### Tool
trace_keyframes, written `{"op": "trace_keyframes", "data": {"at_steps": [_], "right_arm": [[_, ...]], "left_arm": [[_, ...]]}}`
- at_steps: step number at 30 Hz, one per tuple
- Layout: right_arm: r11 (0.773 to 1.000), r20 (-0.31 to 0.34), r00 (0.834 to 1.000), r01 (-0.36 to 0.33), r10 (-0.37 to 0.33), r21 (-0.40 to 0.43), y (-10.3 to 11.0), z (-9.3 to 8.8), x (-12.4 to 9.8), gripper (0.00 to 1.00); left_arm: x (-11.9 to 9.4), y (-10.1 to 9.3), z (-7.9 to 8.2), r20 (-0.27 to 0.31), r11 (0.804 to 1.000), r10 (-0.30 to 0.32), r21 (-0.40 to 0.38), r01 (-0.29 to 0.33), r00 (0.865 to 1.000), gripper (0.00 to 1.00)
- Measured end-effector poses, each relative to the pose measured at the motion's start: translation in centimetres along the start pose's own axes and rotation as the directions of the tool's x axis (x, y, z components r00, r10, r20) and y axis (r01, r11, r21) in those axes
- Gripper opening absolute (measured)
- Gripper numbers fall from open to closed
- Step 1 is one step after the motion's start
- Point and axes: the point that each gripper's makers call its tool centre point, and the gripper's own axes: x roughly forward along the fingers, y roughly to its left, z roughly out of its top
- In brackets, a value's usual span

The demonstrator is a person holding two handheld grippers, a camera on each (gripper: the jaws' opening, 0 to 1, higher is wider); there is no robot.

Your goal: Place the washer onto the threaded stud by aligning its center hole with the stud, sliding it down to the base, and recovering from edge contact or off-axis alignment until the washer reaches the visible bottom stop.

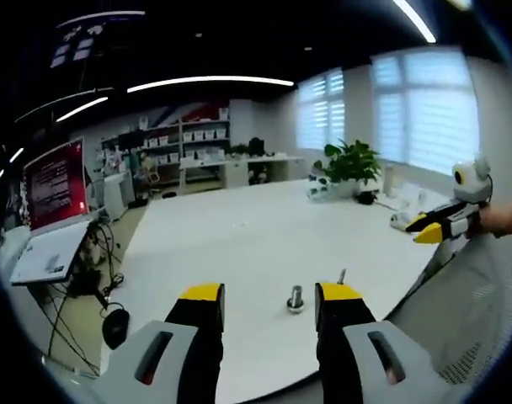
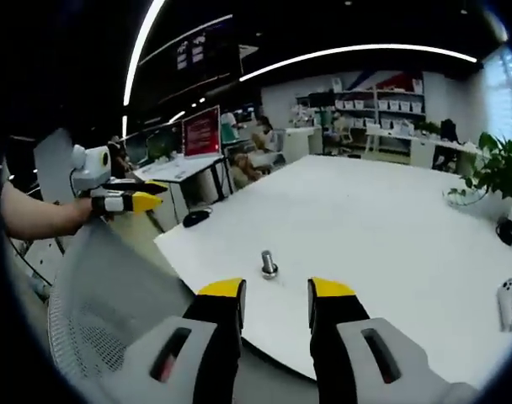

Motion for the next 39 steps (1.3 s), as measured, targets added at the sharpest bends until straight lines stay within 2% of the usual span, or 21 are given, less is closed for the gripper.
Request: {"op": "trace_keyframes", "data": {"at_steps": [3,6,8,10,12,13,16,20,23,26,30,34,39], "right_arm": [[0.999,0.04,0.999,0.004,-0.006,0.05,-0.2,0.4,0.0,0.33],[0.998,0.008,1.0,-0.009,0.008,0.065,-0.2,-0.2,0.4,0.35],[0.998,-0.01,1.0,-0.026,0.027,0.064,0.2,-0.5,0.6,0.36],[0.999,-0.009,0.999,-0.032,0.032,0.022,0.6,-0.4,0.6,0.36],[0.999,-0.014,0.999,-0.037,0.037,0.024,0.7,-0.5,0.6,0.36],[0.998,-0.012,0.999,-0.045,0.046,0.034,0.8,-0.5,0.7,0.36],[0.999,-0.01,0.999,-0.049,0.049,0.015,0.9,-0.4,0.6,0.37],[0.998,-0.007,0.998,-0.062,0.062,0.028,1.0,-0.5,0.6,0.38],[0.997,-0.006,0.998,-0.069,0.069,0.034,1.2,-0.5,0.7,0.38],[0.997,-0.025,0.998,-0.065,0.066,0.037,1.0,-0.9,0.7,0.38],[0.998,-0.019,0.998,-0.053,0.054,0.043,0.7,-0.8,0.7,0.38],[0.997,-0.028,0.998,-0.051,0.052,0.051,0.7,-1.1,0.6,0.38],[0.997,-0.005,0.999,-0.05,0.05,0.057,0.5,-0.7,0.6,0.38]], "left_arm": [[-0.1,0.3,-0.4,0.005,1.0,0.009,-0.015,-0.009,1.0,0.41],[-0.6,0.9,0.4,0.068,0.997,0.029,-0.077,-0.023,0.997,0.41],[-0.7,1.8,0.0,0.06,0.991,0.051,-0.128,-0.043,0.997,0.4],[-0.7,2.1,0.1,0.075,0.99,0.057,-0.135,-0.047,0.996,0.41],[-0.5,2.1,-0.7,0.04,0.984,0.049,-0.174,-0.041,0.998,0.42],[-0.3,2.1,-1.1,0.019,0.985,0.042,-0.168,-0.038,0.999,0.42],[-0.2,1.3,-1.0,0.013,0.993,0.028,-0.117,-0.026,1.0,0.42],[-0.1,1.1,-1.3,0.001,0.994,0.018,-0.112,-0.018,1.0,0.42],[0.1,0.1,-2.0,-0.043,0.997,-0.026,-0.076,0.022,0.999,0.42],[0.2,-0.3,-2.1,-0.051,0.997,-0.04,-0.065,0.036,0.998,0.39],[0.1,0.1,-1.7,-0.024,0.997,-0.028,-0.076,0.026,0.999,0.38],[0.1,0.0,-2.0,-0.041,0.997,-0.031,-0.073,0.028,0.999,0.38],[0.0,0.3,-1.7,-0.024,0.996,-0.016,-0.092,0.014,1.0,0.42]]}}
